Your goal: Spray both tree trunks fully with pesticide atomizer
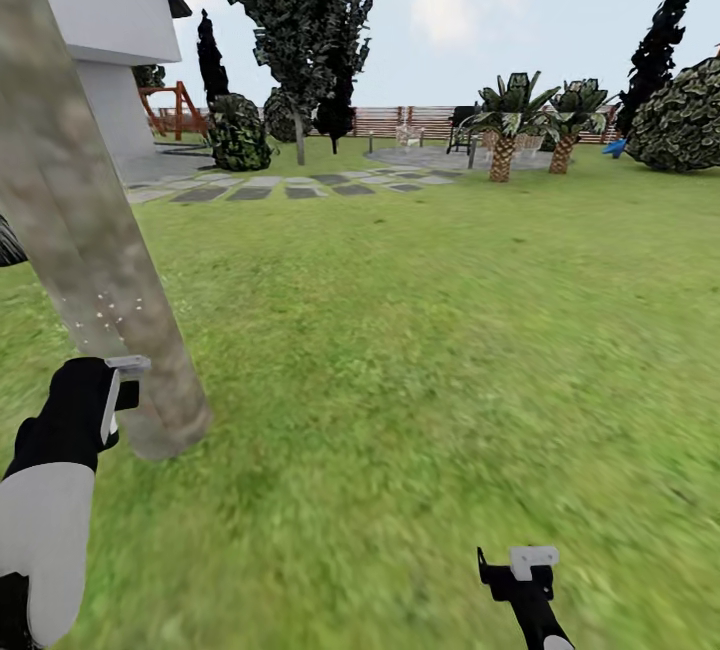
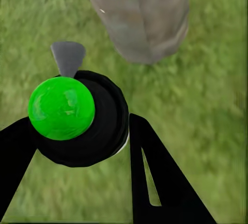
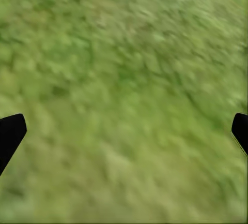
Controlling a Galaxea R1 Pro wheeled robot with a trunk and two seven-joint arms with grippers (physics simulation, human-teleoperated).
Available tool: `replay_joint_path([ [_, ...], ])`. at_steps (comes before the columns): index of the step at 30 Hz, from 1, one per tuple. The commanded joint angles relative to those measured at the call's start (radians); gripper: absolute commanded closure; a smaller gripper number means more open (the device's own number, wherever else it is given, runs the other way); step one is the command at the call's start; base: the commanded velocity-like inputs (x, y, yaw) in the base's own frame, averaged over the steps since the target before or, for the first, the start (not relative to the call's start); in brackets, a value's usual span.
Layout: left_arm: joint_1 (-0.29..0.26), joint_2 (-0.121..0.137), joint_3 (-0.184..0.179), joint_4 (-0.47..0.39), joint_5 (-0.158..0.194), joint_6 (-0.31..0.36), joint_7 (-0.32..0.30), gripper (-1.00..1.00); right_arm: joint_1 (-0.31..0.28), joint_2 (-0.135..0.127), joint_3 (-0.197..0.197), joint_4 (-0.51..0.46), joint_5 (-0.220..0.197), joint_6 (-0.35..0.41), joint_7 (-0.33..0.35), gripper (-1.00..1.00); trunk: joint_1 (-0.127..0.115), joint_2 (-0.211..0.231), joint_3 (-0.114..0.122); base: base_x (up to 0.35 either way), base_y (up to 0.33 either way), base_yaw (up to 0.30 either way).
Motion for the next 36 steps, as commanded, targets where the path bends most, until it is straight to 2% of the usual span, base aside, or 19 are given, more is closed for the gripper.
replay_joint_path([
  [1, -0.001, 0.0, 0.001, 0.0, 0.004, 0.004, 0.005, 1.0, 0.0, 0.0, 0.008, 0.0, 0.001, -0.001, -0.009, -1.0, 0.0, 0.0, -0.001, 0.142, -0.244, 0.24],
  [9, 0.001, -0.001, 0.001, 0.011, 0.007, -0.001, 0.009, 1.0, 0.0, 0.001, 0.008, 0.0, 0.001, -0.001, -0.009, -1.0, 0.0, 0.0, -0.001, 0.105, -0.259, 0.245],
  [17, 0.0, -0.002, 0.003, 0.027, 0.015, 0.001, 0.001, 1.0, 0.0, 0.0, 0.008, 0.0, 0.001, -0.001, -0.009, -1.0, 0.0, 0.0, -0.001, 0.129, -0.253, 0.015],
  [20, 0.0, 0.003, 0.007, 0.073, 0.015, -0.004, 0.002, 1.0, 0.0, 0.0, 0.008, 0.0, 0.001, -0.001, -0.009, -1.0, 0.0, 0.0, -0.001, 0.252, -0.174, 0.0],
  [30, 0.001, 0.0, 0.006, 0.096, 0.014, -0.005, 0.007, 1.0, 0.0, 0.007, 0.009, -0.002, 0.001, -0.001, -0.009, -1.0, 0.0, 0.0, -0.007, 0.314, -0.026, 0.127],
  [36, 0.001, 0.0, 0.006, 0.102, 0.011, -0.007, 0.009, 1.0, 0.0, 0.007, 0.008, -0.002, 0.001, -0.001, -0.009, -1.0, 0.0, 0.0, -0.014, 0.031, 0.0, 0.156],
])
